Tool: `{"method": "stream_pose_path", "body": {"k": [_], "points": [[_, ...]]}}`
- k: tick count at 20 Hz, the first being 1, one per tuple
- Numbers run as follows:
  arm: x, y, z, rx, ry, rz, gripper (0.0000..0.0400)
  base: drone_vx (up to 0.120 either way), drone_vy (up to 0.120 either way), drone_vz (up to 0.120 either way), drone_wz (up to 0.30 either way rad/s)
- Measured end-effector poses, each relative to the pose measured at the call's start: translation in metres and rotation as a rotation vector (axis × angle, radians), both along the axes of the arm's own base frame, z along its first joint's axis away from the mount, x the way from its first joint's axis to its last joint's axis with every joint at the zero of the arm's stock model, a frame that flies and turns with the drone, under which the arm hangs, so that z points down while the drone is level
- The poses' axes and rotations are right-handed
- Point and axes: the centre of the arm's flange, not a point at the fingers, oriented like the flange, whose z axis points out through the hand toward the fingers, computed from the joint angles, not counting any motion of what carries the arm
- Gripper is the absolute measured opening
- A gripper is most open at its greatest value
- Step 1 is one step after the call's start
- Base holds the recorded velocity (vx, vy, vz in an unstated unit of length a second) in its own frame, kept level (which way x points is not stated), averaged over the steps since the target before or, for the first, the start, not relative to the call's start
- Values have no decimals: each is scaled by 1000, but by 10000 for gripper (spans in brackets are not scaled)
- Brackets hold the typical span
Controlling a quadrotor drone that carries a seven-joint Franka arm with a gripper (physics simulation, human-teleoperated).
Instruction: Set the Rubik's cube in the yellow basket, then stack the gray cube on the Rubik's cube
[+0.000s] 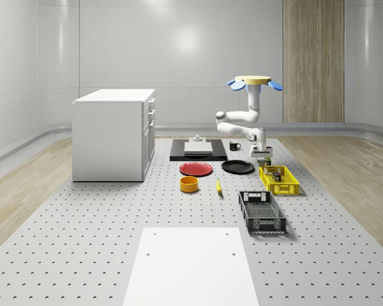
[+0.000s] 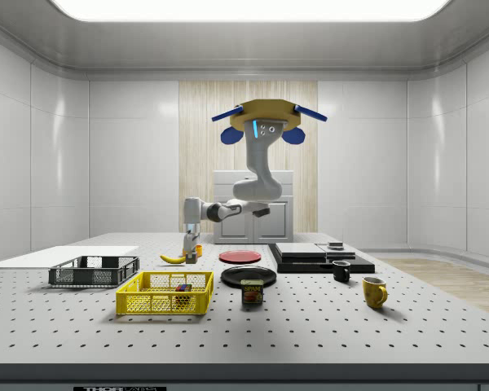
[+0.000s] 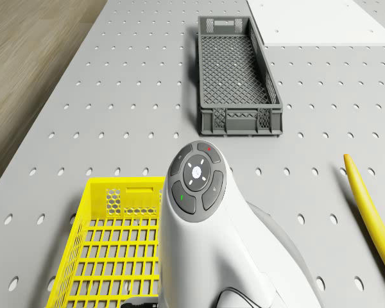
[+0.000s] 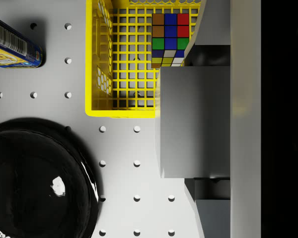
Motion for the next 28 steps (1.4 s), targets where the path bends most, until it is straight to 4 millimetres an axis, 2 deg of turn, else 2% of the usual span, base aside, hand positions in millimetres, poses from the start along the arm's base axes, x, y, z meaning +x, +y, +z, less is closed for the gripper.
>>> {"method": "stream_pose_path", "body": {"k": [2, 8, 18, 28], "points": [[0, 0, 0, 0, 0, 0, 251, 0, 120, -20, 0], [0, 0, 0, 0, 0, 0, 251, 0, 120, -113, 0], [0, 0, 0, 0, 0, 0, 251, 12, 120, 0, 0], [0, 0, 0, 0, 0, 0, 251, 0, 36, 0, 0]]}}
